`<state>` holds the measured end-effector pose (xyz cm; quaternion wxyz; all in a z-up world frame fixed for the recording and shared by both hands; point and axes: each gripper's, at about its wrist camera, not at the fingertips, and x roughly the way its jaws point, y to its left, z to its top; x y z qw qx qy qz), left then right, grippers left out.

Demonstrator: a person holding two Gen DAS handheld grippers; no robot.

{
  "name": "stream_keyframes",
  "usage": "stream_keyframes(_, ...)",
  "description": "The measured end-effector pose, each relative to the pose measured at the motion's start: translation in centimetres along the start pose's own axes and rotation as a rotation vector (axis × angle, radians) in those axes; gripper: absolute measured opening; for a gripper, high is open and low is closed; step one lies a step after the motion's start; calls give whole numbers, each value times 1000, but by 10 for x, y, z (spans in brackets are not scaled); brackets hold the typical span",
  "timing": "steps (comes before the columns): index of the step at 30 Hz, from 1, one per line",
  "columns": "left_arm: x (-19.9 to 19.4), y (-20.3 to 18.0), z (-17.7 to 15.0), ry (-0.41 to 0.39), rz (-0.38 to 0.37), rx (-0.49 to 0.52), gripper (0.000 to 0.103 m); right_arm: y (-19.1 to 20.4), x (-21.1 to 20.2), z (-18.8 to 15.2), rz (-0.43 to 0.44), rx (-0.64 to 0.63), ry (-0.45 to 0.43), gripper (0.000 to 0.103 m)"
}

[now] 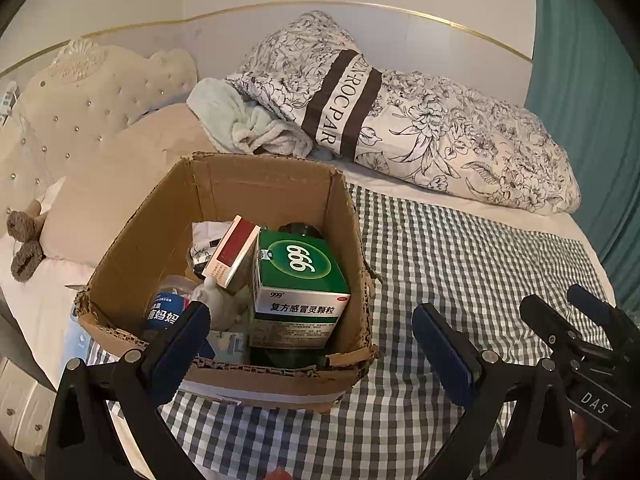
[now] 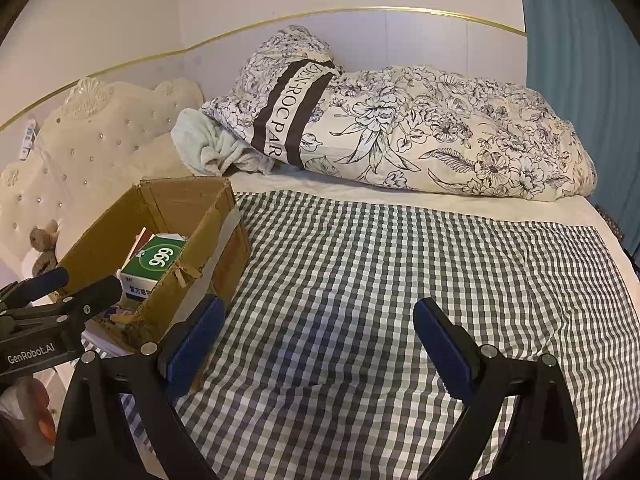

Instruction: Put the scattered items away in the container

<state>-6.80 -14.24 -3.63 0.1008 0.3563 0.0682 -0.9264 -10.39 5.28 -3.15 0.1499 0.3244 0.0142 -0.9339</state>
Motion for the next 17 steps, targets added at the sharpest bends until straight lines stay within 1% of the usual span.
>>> stream_keyframes(9, 0, 0, 0, 3, 4, -1, 103, -1, 1, 0, 1, -1, 8, 96)
stream_keyframes(13, 1, 2, 0, 6, -27, -23, 103, 0, 3, -2, 7, 3, 18, 96)
stream_keyframes(15, -1, 2, -1, -5, -26, -31, 103, 1, 4, -2, 5, 2, 21, 96)
stream_keyframes(17, -1, 1, -1, -10, -7, -21, 103, 1, 6, -2, 3, 1, 23, 96)
